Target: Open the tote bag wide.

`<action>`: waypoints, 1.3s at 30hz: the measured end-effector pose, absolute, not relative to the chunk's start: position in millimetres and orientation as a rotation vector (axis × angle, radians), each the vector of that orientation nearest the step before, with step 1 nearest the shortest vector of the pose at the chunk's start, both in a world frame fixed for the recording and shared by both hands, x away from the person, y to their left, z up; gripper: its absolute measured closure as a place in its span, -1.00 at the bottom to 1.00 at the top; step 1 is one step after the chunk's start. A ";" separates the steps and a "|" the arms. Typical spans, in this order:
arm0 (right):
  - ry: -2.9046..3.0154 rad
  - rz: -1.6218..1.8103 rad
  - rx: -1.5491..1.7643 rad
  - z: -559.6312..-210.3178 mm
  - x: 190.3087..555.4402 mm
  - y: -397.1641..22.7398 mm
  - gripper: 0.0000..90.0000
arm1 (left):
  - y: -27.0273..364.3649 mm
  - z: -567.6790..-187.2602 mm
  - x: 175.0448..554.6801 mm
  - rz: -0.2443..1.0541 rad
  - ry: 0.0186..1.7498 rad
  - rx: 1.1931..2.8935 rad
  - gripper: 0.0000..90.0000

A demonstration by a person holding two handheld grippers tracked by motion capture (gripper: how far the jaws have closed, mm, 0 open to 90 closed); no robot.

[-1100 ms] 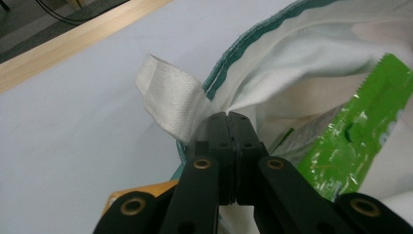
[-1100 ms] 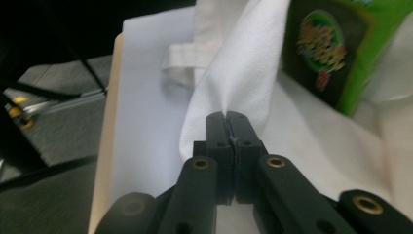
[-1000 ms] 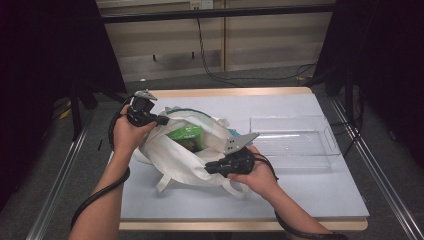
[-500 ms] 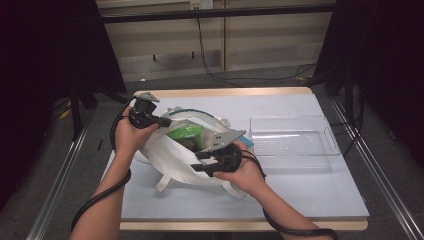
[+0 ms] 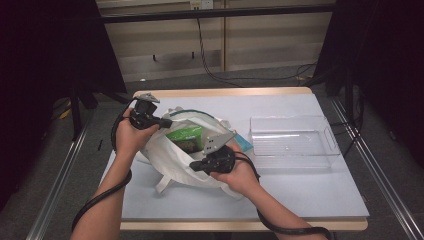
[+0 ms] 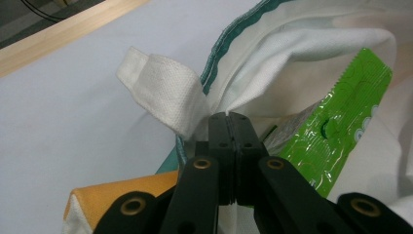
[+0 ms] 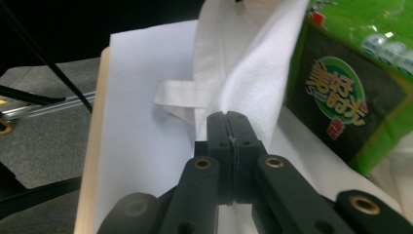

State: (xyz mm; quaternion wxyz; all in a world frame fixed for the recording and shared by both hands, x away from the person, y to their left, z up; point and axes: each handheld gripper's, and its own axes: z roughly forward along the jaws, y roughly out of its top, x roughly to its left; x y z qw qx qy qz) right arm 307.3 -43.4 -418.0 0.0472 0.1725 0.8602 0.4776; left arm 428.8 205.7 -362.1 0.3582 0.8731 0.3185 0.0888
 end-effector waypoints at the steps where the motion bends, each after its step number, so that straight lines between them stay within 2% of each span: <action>1: 2.624 1.468 0.507 -417.2 306.7 -43.3 0.99 | 205.4 -362.1 428.6 0.239 0.829 2.249 0.99; 10: 2.634 1.505 0.443 -415.0 297.2 -42.8 0.99 | 204.6 -362.3 430.2 0.254 0.843 2.249 0.99; 22: 2.675 1.525 0.489 -433.2 297.0 -40.8 0.99 | 205.5 -366.4 432.9 0.267 0.849 2.275 0.99; 26: 2.683 1.506 0.493 -439.3 294.8 -35.7 0.99 | 204.9 -369.9 432.5 0.254 0.883 2.234 0.99; 34: 2.665 1.515 0.522 -441.3 295.8 -36.4 0.99 | 208.5 -369.9 432.8 0.248 0.849 2.261 0.98; 39: 2.653 1.531 0.532 -441.8 296.3 -38.0 0.99 | 209.2 -370.5 428.6 0.225 0.852 2.204 0.95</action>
